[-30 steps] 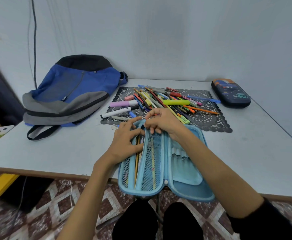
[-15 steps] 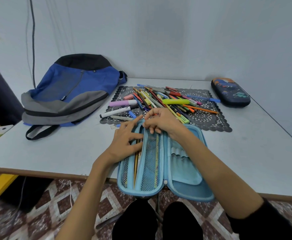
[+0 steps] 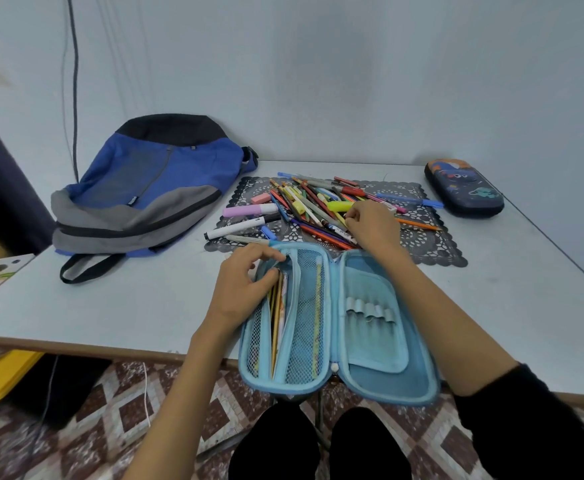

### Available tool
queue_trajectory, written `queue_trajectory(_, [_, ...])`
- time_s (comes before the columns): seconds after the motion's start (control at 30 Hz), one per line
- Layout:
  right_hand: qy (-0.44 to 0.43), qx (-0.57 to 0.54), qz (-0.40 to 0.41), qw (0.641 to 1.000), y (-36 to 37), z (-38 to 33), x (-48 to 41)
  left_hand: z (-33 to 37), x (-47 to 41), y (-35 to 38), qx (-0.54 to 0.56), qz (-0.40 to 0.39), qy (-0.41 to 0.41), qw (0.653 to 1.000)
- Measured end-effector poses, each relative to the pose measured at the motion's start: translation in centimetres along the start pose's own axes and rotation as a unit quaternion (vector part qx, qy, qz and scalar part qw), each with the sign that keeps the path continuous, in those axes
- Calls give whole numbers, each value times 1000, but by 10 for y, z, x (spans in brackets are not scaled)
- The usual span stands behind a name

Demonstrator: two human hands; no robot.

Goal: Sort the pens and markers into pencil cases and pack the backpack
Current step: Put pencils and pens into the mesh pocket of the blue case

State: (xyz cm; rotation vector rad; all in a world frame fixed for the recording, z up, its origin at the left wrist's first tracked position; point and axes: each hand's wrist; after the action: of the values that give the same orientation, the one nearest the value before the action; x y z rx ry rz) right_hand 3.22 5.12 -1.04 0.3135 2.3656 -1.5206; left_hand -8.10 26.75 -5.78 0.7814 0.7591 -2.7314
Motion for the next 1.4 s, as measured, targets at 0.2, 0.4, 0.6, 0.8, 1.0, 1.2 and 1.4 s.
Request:
queue_trajectory(0.2, [-33, 118, 27, 992, 8, -6, -5, 3, 1, 1, -6, -6, 0, 1000])
queue_trajectory(0.4, [-34, 151, 13, 988, 6, -9, -6, 3, 0, 1, -7, -15, 0, 1000])
queue_trajectory(0.6, [32, 24, 15, 999, -10, -8, -4, 0, -1, 0, -7, -19, -8, 1000])
queue_trajectory(0.8, [99, -188, -173, 962, -31, -9, -9, 2, -1, 0, -1, -16, -13, 1000])
queue_trajectory(1.0, [141, -336, -277, 889, -56, -14, -8, 0, -1, 0, -9, 7, -6, 1000])
queue_trajectory(1.2, [61, -507, -305, 804, -63, -41, 7, 1, -2, -1, 0, 8, -15, 1000])
queue_trajectory(1.4, [-6, -470, -348, 811, -52, -71, 28, 1, -2, 0, 13, 6, -21, 1000])
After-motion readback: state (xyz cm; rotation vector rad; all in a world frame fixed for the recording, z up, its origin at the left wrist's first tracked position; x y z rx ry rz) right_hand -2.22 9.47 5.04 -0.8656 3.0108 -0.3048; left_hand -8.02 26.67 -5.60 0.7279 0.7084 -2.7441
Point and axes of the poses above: each hand's wrist, its own x-axis away from the middle knuckle, its own y-axis out of the palm, z = x × y, and after that the axes turned 3 degrees about z, right-handed
